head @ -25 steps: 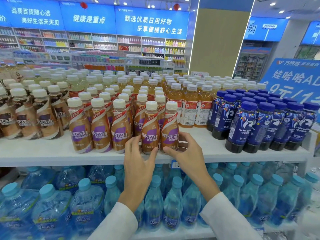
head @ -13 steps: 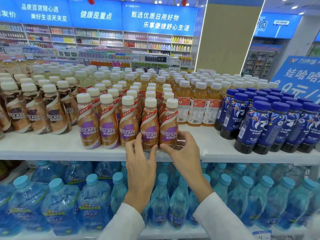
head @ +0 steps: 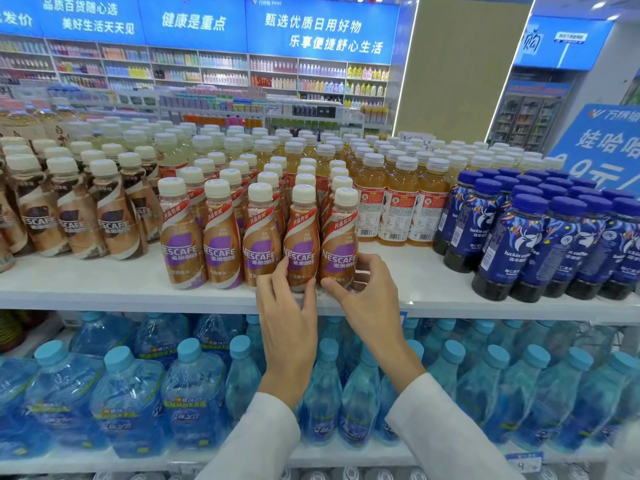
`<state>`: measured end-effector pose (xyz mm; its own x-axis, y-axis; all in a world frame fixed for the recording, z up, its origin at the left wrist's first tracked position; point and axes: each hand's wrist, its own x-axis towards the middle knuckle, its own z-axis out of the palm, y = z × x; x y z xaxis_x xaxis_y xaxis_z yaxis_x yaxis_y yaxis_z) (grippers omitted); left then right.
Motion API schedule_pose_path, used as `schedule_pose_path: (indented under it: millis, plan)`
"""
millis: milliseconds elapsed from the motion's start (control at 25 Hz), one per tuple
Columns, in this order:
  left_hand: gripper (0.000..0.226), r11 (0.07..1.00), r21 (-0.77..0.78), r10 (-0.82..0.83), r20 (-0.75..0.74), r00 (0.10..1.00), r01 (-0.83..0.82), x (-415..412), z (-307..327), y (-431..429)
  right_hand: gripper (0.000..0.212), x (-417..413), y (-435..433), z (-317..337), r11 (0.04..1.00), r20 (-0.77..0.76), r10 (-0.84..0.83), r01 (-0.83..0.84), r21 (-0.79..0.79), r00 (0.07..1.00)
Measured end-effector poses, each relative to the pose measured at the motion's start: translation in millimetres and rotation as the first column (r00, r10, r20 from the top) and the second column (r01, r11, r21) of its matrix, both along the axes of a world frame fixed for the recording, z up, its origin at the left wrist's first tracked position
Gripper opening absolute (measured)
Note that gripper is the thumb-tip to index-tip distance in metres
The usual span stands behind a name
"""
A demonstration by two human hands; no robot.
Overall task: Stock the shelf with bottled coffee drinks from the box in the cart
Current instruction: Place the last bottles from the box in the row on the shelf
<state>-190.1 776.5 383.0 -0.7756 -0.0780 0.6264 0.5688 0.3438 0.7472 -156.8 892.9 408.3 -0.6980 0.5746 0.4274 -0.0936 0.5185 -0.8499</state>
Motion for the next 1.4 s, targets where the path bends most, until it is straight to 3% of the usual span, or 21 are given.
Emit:
schedule_pose_path:
  millis: [760,1000,1240,1400]
  plan:
    - [0.050,0.999,0.048,0.018,0.031,0.999,-0.020,-1,2,1,0.065,-2,-2,-6,0.998,0.020,0.001,-0.002,0.069,1.000]
    - [0.050,0.995,-0.012,-0.097,0.084,0.992,0.098,2,-6,-21,0.074,8,-10,-10,0.994,0.016,0.053,-0.054,0.099,0.998]
    - [0.046,0.999,-0.035,-0.032,0.197,0.980,0.040,20,-18,-107,0.058,41,-61,-28,0.992,-0.033,0.048,-0.044,0.116,0.998]
    - [0.039,0.998,-0.031,0.057,0.247,0.967,-0.050,18,-34,-174,0.043,31,-122,-39,0.988,-0.057,0.153,-0.152,0.030,0.986]
